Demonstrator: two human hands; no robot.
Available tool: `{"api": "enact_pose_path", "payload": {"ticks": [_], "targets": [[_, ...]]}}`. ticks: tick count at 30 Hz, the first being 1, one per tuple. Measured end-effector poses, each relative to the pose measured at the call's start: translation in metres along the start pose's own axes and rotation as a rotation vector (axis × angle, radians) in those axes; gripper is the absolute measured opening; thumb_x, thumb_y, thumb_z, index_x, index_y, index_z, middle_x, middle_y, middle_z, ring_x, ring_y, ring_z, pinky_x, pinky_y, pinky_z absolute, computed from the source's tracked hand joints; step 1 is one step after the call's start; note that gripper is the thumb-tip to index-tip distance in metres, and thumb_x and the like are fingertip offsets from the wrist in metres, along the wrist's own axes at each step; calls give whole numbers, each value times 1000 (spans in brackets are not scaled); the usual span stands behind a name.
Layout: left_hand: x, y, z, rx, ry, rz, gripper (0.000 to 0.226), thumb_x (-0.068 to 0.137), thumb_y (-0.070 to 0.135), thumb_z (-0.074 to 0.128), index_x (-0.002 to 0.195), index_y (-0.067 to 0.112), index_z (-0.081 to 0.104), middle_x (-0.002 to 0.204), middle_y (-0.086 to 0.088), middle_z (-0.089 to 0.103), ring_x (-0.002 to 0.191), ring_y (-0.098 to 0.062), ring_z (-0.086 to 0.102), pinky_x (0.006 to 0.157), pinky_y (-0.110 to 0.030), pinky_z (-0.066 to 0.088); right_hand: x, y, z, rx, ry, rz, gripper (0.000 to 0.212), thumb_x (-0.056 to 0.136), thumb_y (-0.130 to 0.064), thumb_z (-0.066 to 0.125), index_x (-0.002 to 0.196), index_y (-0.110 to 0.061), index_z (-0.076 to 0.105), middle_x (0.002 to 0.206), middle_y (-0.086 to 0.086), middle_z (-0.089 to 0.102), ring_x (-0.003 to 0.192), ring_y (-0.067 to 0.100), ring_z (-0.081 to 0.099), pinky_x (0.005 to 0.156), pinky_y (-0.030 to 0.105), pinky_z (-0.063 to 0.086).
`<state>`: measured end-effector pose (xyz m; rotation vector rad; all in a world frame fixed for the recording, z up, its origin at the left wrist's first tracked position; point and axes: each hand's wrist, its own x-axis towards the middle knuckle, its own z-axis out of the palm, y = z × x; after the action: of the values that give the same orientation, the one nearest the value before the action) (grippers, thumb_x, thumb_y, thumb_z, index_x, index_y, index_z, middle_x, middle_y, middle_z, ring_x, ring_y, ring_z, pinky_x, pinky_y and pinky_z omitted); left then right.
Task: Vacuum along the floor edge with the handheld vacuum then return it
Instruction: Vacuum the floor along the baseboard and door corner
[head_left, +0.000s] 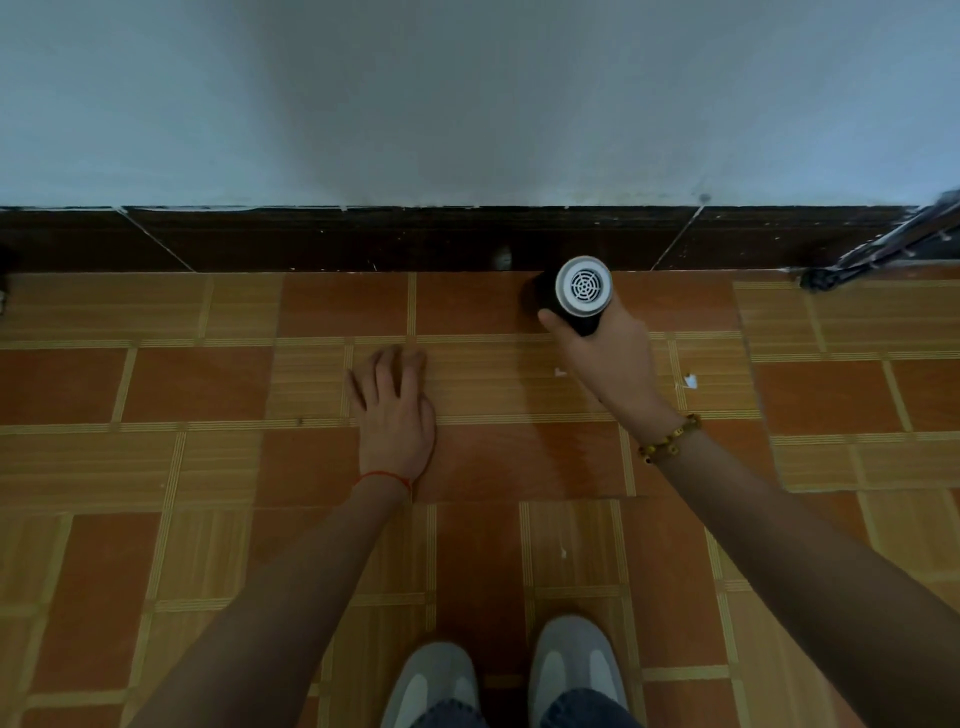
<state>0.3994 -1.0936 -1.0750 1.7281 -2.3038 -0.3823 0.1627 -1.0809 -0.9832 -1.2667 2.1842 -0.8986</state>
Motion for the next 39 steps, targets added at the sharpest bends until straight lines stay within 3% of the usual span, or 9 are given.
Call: {"api": "enact_pose_path", "payload": {"ticks": [2, 6, 10, 19, 28, 34, 39], "targets": [[0, -2, 0, -9, 6, 1, 50, 91, 22, 40, 141, 19, 44, 147, -15, 39, 141, -34, 27, 119, -62, 12, 10, -3, 6, 5, -6, -14, 65, 81, -50, 71, 133, -15, 51, 116, 0, 67, 106, 16, 62, 68, 10, 38], [1, -3, 1, -23, 16, 2, 52, 91, 26, 36, 141, 20, 45, 146, -14, 39, 140, -33, 29, 118, -62, 13, 26, -16, 21, -9, -110, -41, 68, 79, -56, 69, 132, -18, 51, 117, 0, 67, 108, 17, 62, 79, 27, 50], [1, -5, 3, -30, 34, 4, 51, 90, 25, 40, 141, 21, 45, 147, -12, 39, 140, -32, 28, 118, -62, 12, 33, -28, 33, -12, -220, -82, 66, 79, -57, 68, 132, -22, 52, 120, -3, 67, 113, 17, 60, 88, 32, 51], [1, -6, 3, -16, 35, 4, 49, 90, 24, 41, 139, 21, 46, 146, -11, 40, 140, -32, 30, 118, -62, 13, 34, -23, 24, -22, -86, -29, 67, 80, -54, 69, 133, -18, 51, 118, -1, 67, 109, 17, 62, 80, 28, 51], [2, -6, 4, -13, 32, 10, 51, 90, 24, 41, 141, 22, 45, 145, -11, 41, 140, -31, 30, 117, -64, 15, 35, -58, 55, -40, -264, -93, 72, 80, -59, 65, 139, -23, 44, 124, 2, 65, 117, 24, 58, 93, 44, 51], [2, -8, 6, -14, 43, 16, 51, 90, 23, 43, 141, 22, 44, 146, -10, 40, 139, -31, 30, 117, -64, 16, 36, -41, 38, -130, -198, -90, 72, 80, -59, 65, 139, -23, 44, 119, 2, 67, 110, 23, 62, 86, 43, 54], [2, -7, 5, -20, 29, 6, 50, 91, 24, 40, 141, 22, 44, 146, -10, 40, 140, -31, 30, 118, -62, 14, 34, -13, 10, -85, -58, -35, 66, 80, -54, 69, 131, -16, 53, 115, 1, 68, 106, 19, 63, 75, 24, 46]]}}
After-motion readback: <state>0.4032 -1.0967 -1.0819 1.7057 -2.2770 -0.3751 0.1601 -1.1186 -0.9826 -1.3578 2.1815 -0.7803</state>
